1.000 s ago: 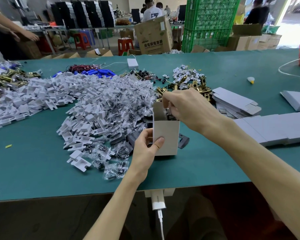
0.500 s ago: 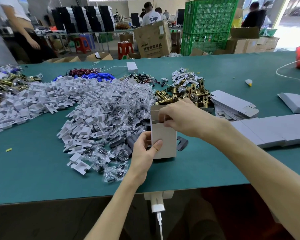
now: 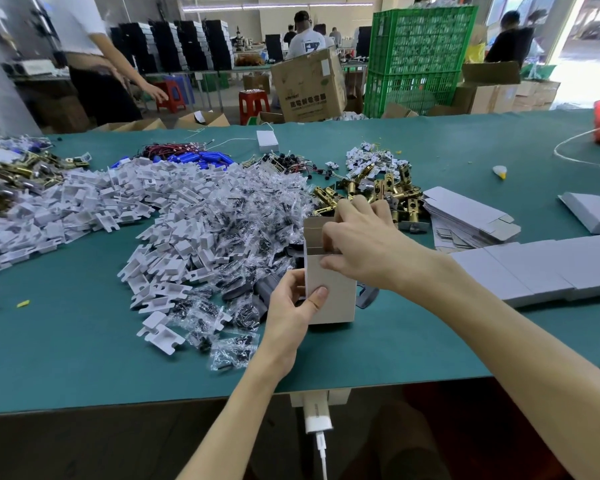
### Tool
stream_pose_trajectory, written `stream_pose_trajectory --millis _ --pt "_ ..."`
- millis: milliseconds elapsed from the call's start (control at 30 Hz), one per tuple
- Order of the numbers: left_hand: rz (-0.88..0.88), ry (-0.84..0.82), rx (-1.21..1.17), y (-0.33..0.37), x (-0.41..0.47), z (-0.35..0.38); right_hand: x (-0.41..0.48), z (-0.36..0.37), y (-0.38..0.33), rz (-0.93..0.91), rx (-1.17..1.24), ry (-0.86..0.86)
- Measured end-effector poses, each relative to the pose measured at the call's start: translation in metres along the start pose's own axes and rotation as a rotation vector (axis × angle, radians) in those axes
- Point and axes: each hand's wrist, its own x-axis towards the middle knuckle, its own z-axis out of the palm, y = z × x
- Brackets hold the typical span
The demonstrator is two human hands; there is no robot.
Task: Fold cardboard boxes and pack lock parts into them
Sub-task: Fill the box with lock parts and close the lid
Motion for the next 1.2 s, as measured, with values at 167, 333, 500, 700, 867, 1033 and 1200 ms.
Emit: stream_pose_trajectory --millis 167,333,500,700,867,1033,1200 --pt "-0.002 0.007 -0.003 0.0 0.0 0.0 -0.002 -0.001 -0.004 0.02 -0.047 -0.002" --pt "-0.015 0.017 -0.016 0.0 0.001 0.0 -0.006 0.0 -0.008 0.041 -0.069 -0.029" --pt "-0.024 0.023 -0.017 -0.001 0.0 0.0 -0.009 -0.002 -0.001 0.123 0.235 -0.03" --pt "-0.022 0.014 0.0 0.0 0.0 0.0 -0.013 -0.005 0.009 0.166 0.443 0.107" --pt "-0.008 0.005 0.034 -0.003 0.001 -0.001 -0.006 -0.011 0.012 0.089 0.357 0.035" --pt "0.001 0.009 0.027 -0.002 0.001 0.0 -0.007 -0.005 0.014 0.068 0.407 -0.157" --pt "0.006 0.002 0.018 -0.003 0.001 0.0 -0.013 -0.003 0.011 0.063 0.305 -0.161"
